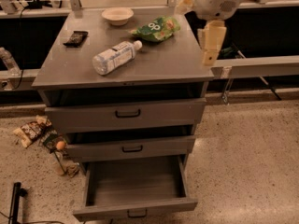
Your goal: Place blue plastic bottle into bottom drawer
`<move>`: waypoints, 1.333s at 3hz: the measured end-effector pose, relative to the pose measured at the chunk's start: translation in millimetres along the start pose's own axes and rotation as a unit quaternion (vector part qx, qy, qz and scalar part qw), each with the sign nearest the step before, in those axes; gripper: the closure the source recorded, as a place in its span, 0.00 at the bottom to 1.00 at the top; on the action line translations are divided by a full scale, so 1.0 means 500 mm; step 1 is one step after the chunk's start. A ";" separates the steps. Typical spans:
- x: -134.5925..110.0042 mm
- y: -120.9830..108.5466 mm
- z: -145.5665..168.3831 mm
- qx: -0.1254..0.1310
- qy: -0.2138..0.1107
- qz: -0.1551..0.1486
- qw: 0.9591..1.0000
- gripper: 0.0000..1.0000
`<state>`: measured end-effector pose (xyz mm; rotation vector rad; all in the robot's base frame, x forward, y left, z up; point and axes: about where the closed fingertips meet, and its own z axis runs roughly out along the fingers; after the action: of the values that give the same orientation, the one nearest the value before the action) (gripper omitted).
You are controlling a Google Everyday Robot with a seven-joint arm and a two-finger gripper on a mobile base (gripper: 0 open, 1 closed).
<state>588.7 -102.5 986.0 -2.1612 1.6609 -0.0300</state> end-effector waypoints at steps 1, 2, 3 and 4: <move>-0.025 -0.019 0.026 -0.007 -0.032 -0.035 0.999 0.00; -0.052 -0.072 0.108 -0.043 -0.072 -0.093 0.992 0.00; -0.100 -0.161 0.198 -0.048 -0.102 -0.142 0.983 0.00; -0.154 -0.242 0.248 -0.027 -0.118 -0.175 0.977 0.00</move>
Offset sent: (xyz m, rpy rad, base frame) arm 0.1040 0.0717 -0.0112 0.0909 0.1234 0.4814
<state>710.6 31.9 930.3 -2.3674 1.1513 0.1673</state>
